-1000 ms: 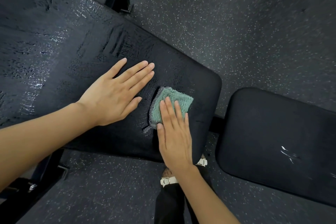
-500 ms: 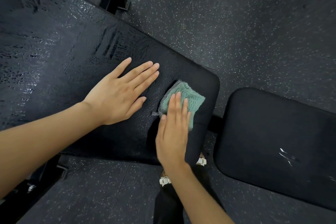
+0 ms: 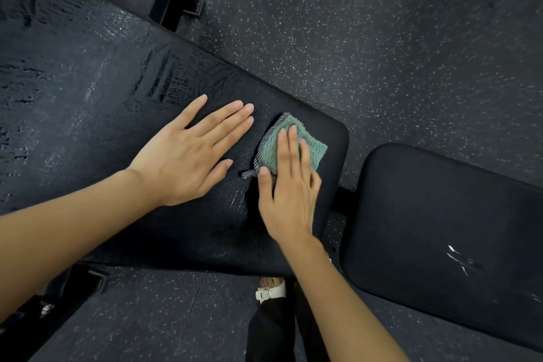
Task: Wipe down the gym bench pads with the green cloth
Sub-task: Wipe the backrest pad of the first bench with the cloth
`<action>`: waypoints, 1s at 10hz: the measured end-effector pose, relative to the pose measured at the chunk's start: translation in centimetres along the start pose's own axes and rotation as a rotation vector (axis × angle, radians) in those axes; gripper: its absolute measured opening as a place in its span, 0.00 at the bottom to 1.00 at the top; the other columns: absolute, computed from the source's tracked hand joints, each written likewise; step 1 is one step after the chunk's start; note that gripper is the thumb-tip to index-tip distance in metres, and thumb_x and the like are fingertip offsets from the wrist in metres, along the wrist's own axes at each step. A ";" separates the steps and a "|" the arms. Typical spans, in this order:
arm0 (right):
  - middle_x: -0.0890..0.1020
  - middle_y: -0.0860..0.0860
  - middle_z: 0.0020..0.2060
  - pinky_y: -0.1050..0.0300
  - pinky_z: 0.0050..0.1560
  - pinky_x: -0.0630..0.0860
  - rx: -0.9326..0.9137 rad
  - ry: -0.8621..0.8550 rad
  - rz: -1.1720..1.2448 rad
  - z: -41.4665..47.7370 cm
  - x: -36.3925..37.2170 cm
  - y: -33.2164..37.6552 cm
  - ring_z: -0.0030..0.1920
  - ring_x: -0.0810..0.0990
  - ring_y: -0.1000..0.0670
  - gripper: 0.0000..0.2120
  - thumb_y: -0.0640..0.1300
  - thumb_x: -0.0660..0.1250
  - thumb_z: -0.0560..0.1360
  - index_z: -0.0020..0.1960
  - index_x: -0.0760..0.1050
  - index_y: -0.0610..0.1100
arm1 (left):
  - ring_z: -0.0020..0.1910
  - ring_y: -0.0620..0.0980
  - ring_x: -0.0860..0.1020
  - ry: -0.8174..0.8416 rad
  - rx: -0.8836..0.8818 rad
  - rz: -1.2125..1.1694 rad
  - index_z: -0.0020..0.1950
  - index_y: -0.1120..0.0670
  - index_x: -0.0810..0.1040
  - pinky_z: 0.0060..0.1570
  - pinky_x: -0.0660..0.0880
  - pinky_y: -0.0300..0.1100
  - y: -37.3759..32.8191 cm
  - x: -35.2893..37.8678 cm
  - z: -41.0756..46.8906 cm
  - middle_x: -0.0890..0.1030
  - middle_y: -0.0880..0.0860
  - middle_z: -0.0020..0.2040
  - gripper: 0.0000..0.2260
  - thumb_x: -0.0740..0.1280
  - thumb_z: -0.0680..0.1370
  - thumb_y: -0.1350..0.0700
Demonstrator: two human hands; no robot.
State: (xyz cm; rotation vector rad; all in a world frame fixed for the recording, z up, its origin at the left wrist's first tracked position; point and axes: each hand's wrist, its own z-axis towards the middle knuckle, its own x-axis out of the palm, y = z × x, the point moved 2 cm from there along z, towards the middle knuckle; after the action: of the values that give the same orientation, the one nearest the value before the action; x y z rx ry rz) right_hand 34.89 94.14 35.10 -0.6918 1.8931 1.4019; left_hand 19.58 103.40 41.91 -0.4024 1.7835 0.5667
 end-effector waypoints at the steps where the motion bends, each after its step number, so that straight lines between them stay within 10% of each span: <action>1: 0.44 0.57 0.79 0.51 0.76 0.43 0.012 0.019 0.081 -0.4 0.3 0.4 0.78 0.39 0.54 0.29 0.55 0.45 0.81 0.80 0.44 0.51 | 0.81 0.53 0.51 -0.012 -0.003 0.001 0.81 0.60 0.51 0.78 0.50 0.58 -0.1 0.0 0.2 0.51 0.56 0.82 0.29 0.46 0.82 0.46; 10: 0.42 0.57 0.79 0.44 0.77 0.37 0.145 -0.027 0.186 3.9 -0.5 -0.5 0.78 0.35 0.52 0.30 0.55 0.39 0.79 0.80 0.42 0.50 | 0.81 0.53 0.52 0.005 -0.022 -0.003 0.80 0.61 0.53 0.77 0.52 0.59 -0.4 -0.2 1.4 0.52 0.57 0.81 0.30 0.48 0.82 0.46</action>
State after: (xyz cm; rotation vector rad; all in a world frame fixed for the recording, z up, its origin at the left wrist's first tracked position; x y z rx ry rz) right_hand 36.39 97.74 34.40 -0.4332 2.0571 1.3611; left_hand 20.96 103.82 41.69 -0.4220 1.7825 0.5842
